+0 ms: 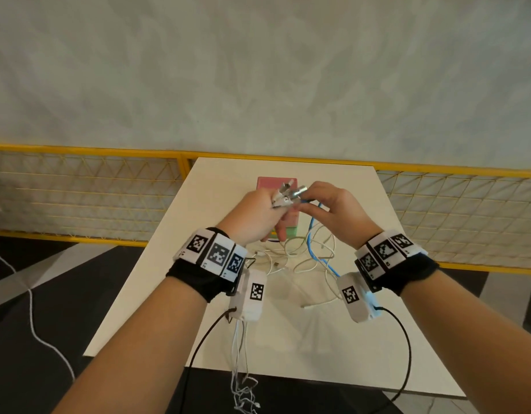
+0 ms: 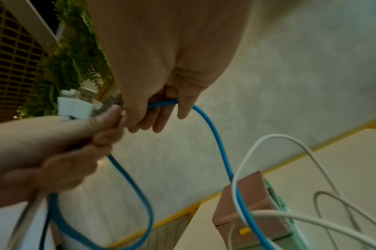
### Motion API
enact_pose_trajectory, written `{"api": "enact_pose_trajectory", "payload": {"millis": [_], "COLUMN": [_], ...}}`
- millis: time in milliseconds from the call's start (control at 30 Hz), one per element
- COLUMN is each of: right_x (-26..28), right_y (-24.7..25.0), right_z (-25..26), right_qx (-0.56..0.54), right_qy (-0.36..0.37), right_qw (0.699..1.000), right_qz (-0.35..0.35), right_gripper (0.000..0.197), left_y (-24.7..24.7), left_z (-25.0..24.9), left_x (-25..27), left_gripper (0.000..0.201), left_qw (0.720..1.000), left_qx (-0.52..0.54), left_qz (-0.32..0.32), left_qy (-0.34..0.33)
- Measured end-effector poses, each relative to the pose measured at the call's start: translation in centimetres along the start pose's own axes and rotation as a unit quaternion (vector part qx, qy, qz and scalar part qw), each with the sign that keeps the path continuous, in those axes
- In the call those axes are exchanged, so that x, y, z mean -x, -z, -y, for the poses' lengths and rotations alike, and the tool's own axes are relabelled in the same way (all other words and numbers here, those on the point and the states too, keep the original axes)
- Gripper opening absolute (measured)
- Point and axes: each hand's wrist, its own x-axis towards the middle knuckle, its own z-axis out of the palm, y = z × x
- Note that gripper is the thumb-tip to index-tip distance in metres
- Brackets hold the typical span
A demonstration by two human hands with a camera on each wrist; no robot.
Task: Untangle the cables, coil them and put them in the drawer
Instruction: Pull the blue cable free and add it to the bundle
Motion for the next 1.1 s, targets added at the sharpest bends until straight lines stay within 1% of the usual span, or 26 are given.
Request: {"api": "enact_pose_trajectory", "payload": {"millis": [67, 133, 167, 200, 267, 300, 333, 400, 433, 467, 500, 533, 600, 667, 733, 800, 900, 1000, 1067, 1100], "right_x": [0.2, 0.6, 0.8, 0.8, 0.6, 0.4, 0.1, -0.6, -0.9, -1.2, -1.4, -1.5, -1.4, -1.0, -0.5, -0.3, -0.9, -1.5, -2.0, -2.4], "right_y": [0.1, -0.1, -0.2, -0.3, -0.4, -0.4, -0.5, -0.4, -0.3, -0.1, 0.0, 0.2, 0.3, 0.1, -0.2, -0.3, -0.3, 0.1, 0.5, 0.6], "right_z": [-0.8, -1.7, -2.1, -2.3, -2.4, -2.2, -1.8, -0.7, -0.1, 0.4, 0.6, 0.5, -0.2, -1.8, -3.1, -3.7, -3.6, -3.3, -2.4, -1.7], "right_qx": [-0.011, -0.001, 0.001, 0.003, 0.011, 0.019, 0.028, 0.039, 0.042, 0.044, 0.043, 0.043, 0.052, 0.068, 0.083, 0.089, 0.095, 0.073, 0.073, 0.077], "right_qy": [-0.047, -0.08, -0.091, -0.101, -0.102, -0.096, -0.085, -0.048, -0.022, -0.001, 0.011, 0.009, -0.026, -0.073, -0.106, -0.128, -0.14, -0.117, -0.085, -0.063], "right_qw": [0.999, 0.997, 0.995, 0.994, 0.994, 0.994, 0.995, 0.997, 0.998, 0.998, 0.998, 0.998, 0.996, 0.992, 0.987, 0.984, 0.982, 0.988, 0.992, 0.994], "right_qz": [0.01, 0.022, 0.028, 0.032, 0.037, 0.041, 0.045, 0.049, 0.045, 0.04, 0.038, 0.042, 0.064, 0.079, 0.086, 0.087, 0.088, 0.062, 0.051, 0.049], "right_gripper": [0.014, 0.017, 0.019, 0.02, 0.02, 0.019, 0.018, 0.017, 0.018, 0.017, 0.016, 0.014, 0.014, 0.017, 0.024, 0.027, 0.029, 0.028, 0.024, 0.021], "left_y": [0.7, 1.5, 1.7, 1.7, 1.6, 1.5, 1.2, 0.4, 0.1, -0.1, -0.1, 0.0, 0.4, 1.0, 1.6, 2.0, 2.5, 2.6, 2.0, 1.6], "left_z": [-0.1, -0.3, -0.4, -0.5, -0.7, -0.8, -0.8, -0.4, -0.3, -0.2, -0.2, -0.3, -0.8, -1.1, -1.2, -1.3, -1.1, -1.1, -0.8, -0.7], "left_x": [-0.2, -0.4, -0.3, -0.2, 0.0, 0.1, 0.0, -0.3, -0.5, -0.5, -0.6, -0.5, -0.3, -0.3, -0.3, -0.4, -0.5, -0.5, -0.5, -0.6], "left_gripper": [0.029, 0.031, 0.031, 0.028, 0.017, 0.017, 0.022, 0.023, 0.019, 0.017, 0.017, 0.017, 0.021, 0.026, 0.027, 0.025, 0.024, 0.012, 0.032, 0.035], "left_qw": [0.997, 0.985, 0.981, 0.979, 0.983, 0.986, 0.991, 0.997, 0.998, 0.998, 0.998, 0.998, 0.992, 0.981, 0.968, 0.962, 0.963, 0.974, 0.983, 0.989], "left_qx": [0.015, 0.055, 0.064, 0.06, 0.037, 0.026, 0.012, -0.033, -0.047, -0.048, -0.041, -0.033, 0.0, 0.067, 0.12, 0.146, 0.137, 0.128, 0.117, 0.092], "left_qz": [-0.08, -0.161, -0.183, -0.191, -0.179, -0.16, -0.133, -0.067, -0.044, -0.033, -0.04, -0.061, -0.124, -0.18, -0.215, -0.229, -0.23, -0.188, -0.141, -0.111], "left_qy": [-0.008, -0.023, -0.029, -0.031, -0.029, -0.03, -0.032, -0.023, -0.014, -0.009, -0.006, -0.011, -0.027, -0.037, -0.041, -0.041, -0.026, -0.022, -0.022, -0.022]}}
